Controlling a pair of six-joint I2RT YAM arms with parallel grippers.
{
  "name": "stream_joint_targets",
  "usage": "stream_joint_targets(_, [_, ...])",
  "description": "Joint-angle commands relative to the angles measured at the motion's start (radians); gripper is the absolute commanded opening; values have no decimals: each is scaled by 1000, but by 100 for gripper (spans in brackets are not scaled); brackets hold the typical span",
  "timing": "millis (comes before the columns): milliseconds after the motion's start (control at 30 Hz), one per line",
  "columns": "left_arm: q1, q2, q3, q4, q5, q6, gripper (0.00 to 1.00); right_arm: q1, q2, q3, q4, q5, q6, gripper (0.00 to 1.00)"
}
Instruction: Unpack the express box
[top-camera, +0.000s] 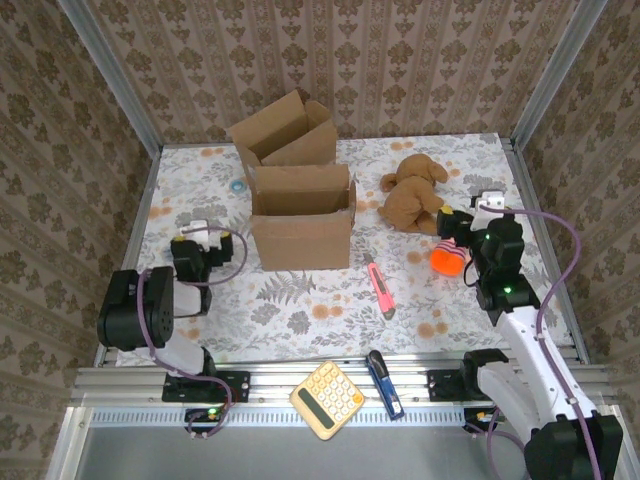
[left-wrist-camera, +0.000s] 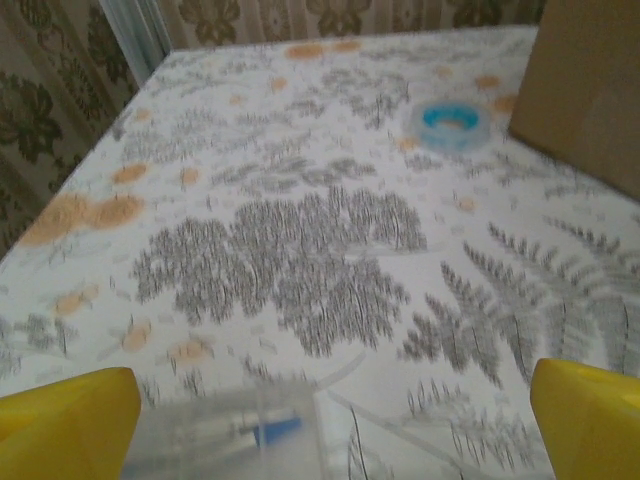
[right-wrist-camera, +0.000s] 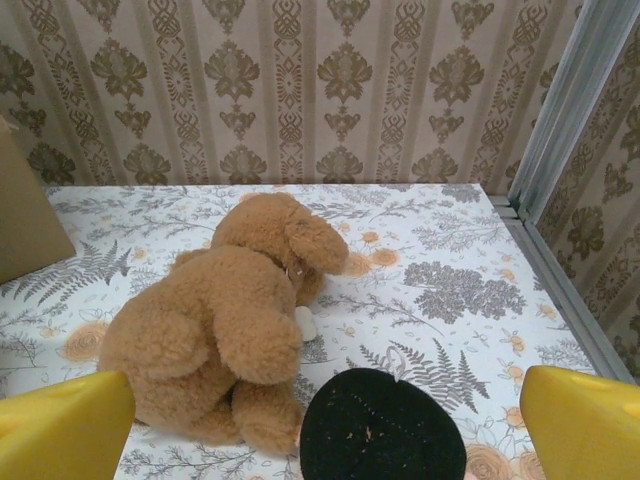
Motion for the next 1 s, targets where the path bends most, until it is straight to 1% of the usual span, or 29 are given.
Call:
stream_joint_targets(0, [14, -15, 59, -51, 121, -9, 100, -3, -32, -36, 60, 10, -38, 100])
stream_joint_targets(67, [15, -15, 57, -46, 121, -7, 100, -3, -19, -67, 58, 21, -19, 100])
stream_joint_targets(167, [14, -13, 57, -45, 119, -7, 100, -3, 4, -184, 169, 46, 38, 100])
stream_joint_targets(267, [12, -13, 57, -47, 117, -6, 100, -3, 30, -336, 373, 73, 55, 100])
stream_joint_targets(333, [11, -14, 61, -54, 118, -2, 100, -3, 98, -429, 555, 93, 11, 100])
stream_joint_targets(367, [8, -15, 63, -55, 118, -1, 100, -3, 144, -447, 622, 100, -3, 100])
stream_joint_targets(400, [8, -14, 63, -56, 116, 0, 100, -3, 182, -446, 667, 98, -10, 100])
stream_joint_targets(467, [7, -14, 64, -60, 116, 0, 100, -3, 271, -417, 714, 42, -19, 100])
stream_joint_targets(500, [8, -14, 65, -61, 114, 2, 100, -3, 330, -400, 758, 35, -18, 100])
stream_joint_targets(600, [6, -15, 66, -62, 115, 2, 100, -3, 481, -380, 934, 31, 49, 100])
stream_joint_targets(667, [5, -14, 66, -64, 114, 2, 100, 3, 571, -372, 1032, -23, 39, 100])
stream_joint_targets(700, [7, -14, 67, -64, 114, 3, 100, 6, 602, -375, 1080, -19, 38, 100])
stream_joint_targets(767, [5, -15, 68, -66, 114, 3, 100, -5, 715, -409, 1231, 7, 67, 100])
stream_joint_targets(800, [5, -15, 68, -68, 113, 4, 100, -11, 766, -409, 1261, 31, 84, 100])
stream_joint_targets(833, [4, -15, 69, -68, 113, 5, 100, -14, 778, -379, 1222, 29, 83, 100])
stream_joint_targets(867, [2, -14, 72, -72, 113, 7, 100, -17, 762, -345, 1132, -2, 76, 100])
stream_joint_targets(900, [-1, -15, 74, -77, 113, 11, 100, -18, 737, -275, 952, -45, 64, 100])
stream_joint_targets(933, [-2, -14, 77, -83, 113, 14, 100, -17, 747, -166, 767, -94, 39, 100])
stream_joint_targets(967, [-4, -15, 80, -90, 113, 17, 100, -38, 754, -132, 739, -116, 58, 100])
